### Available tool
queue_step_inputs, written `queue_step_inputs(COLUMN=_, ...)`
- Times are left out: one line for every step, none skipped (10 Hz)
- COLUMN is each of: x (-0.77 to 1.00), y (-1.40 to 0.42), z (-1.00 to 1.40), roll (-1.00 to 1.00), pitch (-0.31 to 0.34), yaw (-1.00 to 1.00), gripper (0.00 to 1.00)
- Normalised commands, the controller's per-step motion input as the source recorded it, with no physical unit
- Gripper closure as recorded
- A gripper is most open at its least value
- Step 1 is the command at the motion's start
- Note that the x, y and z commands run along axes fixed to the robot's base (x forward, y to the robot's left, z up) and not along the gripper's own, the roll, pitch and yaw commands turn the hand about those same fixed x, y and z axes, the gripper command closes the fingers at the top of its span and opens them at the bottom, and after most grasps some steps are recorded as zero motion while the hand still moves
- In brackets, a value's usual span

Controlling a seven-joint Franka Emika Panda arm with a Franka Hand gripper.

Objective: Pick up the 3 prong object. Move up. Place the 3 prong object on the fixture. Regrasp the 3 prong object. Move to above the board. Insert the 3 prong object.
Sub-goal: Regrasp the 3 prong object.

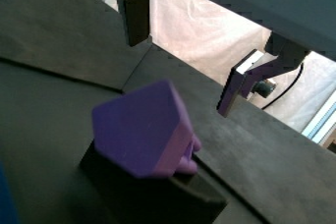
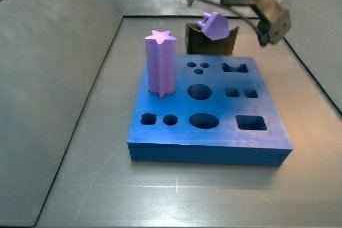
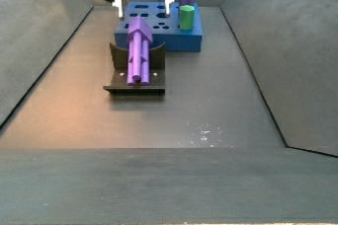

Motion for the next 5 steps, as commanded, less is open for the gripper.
queue_step_inputs(x=0.42, y=-0.04, z=-1.00, roll=0.12, pitch=0.030, yaw=0.08, gripper=0.00)
queue_step_inputs(x=0.40, y=-0.04, z=-0.91, roll=0.12, pitch=0.032, yaw=0.08, gripper=0.00)
queue_step_inputs(x=0.37, y=-0.04, z=-0.68, roll=0.13, pitch=0.041, yaw=0.08, gripper=0.00)
queue_step_inputs(x=0.34, y=-0.05, z=-0.55, roll=0.13, pitch=0.045, yaw=0.08, gripper=0.00)
queue_step_inputs(x=0.32, y=-0.05, z=-0.43, roll=0.14, pitch=0.048, yaw=0.08, gripper=0.00)
